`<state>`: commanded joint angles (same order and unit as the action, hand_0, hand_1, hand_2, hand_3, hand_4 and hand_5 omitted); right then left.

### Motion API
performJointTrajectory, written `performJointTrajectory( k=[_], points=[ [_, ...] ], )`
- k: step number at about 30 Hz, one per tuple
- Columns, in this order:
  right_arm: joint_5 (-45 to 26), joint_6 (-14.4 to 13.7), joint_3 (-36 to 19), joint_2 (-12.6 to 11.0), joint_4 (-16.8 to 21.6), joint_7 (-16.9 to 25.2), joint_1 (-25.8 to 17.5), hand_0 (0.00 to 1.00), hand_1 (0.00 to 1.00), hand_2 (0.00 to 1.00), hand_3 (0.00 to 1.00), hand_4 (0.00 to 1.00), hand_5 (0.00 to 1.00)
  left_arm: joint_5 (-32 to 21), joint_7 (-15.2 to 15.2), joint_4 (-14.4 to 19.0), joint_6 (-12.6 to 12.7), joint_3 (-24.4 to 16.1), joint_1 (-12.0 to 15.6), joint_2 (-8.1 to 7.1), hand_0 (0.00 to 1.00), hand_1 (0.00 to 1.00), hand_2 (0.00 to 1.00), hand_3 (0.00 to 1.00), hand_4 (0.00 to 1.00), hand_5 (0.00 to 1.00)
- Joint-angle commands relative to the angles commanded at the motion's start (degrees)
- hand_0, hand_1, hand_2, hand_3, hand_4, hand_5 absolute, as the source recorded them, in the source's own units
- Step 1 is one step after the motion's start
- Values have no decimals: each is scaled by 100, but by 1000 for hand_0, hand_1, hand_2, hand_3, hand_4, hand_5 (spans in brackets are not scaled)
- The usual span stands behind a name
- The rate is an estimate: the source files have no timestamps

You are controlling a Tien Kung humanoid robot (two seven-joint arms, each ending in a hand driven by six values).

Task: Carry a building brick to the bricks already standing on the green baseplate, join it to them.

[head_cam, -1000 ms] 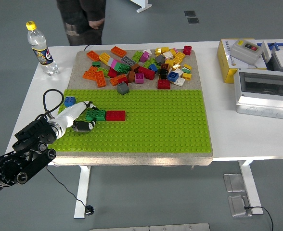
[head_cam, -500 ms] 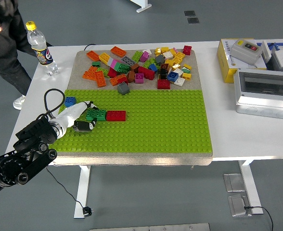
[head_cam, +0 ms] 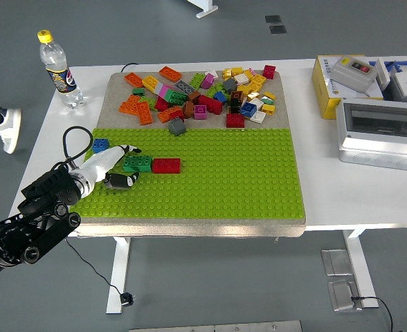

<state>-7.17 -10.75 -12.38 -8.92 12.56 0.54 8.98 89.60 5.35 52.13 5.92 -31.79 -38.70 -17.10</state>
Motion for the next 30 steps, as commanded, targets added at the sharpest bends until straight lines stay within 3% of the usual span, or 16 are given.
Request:
performJointTrajectory(
  k=[3, 4, 9, 10, 15, 16, 19, 21, 22, 30],
  points=[
    [-36, 3, 33, -3, -8, -2, 8, 688, 640, 684, 667, 447, 771, 26, 37, 79, -64, -26, 13, -44, 998, 998, 998, 898, 608, 220],
    [-48, 3, 39, -5, -10, -1, 9, 688, 638, 682, 667, 448, 771, 33, 58, 134, -96, -42, 20, -68, 998, 998, 998, 899, 651, 262],
    [-63, 2, 36, -10, -18, 0, 6, 688, 638, 682, 667, 448, 771, 194, 272, 584, -295, -267, 84, -251, 998, 998, 998, 899, 651, 262],
    [-65, 1, 34, -11, -18, 1, 4, 688, 633, 679, 668, 448, 770, 222, 334, 685, -339, -331, 101, -294, 998, 998, 998, 894, 724, 361],
    [-56, -5, 14, -16, -20, 4, -7, 688, 633, 679, 668, 448, 770, 377, 592, 1216, -469, -670, 207, -476, 998, 998, 998, 894, 724, 361],
    [-53, -7, 9, -17, -20, 4, -9, 688, 633, 677, 668, 449, 768, 432, 617, 1339, -466, -735, 237, -505, 998, 998, 998, 719, 804, 622],
    [-49, -12, -3, -22, -19, 7, -14, 688, 633, 677, 668, 449, 768, 570, 637, 1645, -421, -800, 287, -546, 998, 998, 998, 719, 804, 622],
    [-47, -15, -4, -24, -19, 8, -13, 688, 633, 677, 668, 449, 768, 636, 627, 1691, -372, -776, 294, -535, 998, 998, 998, 719, 804, 622],
    [-46, -15, -3, -24, -19, 8, -13, 688, 629, 676, 666, 450, 769, 654, 617, 1683, -350, -763, 295, -526, 998, 998, 998, 685, 791, 734],
    [-33, -18, -24, -20, -16, 11, -18, 688, 629, 676, 667, 451, 769, 781, 446, 1372, -85, -534, 308, -430, 998, 998, 998, 673, 786, 757]
  ],
)
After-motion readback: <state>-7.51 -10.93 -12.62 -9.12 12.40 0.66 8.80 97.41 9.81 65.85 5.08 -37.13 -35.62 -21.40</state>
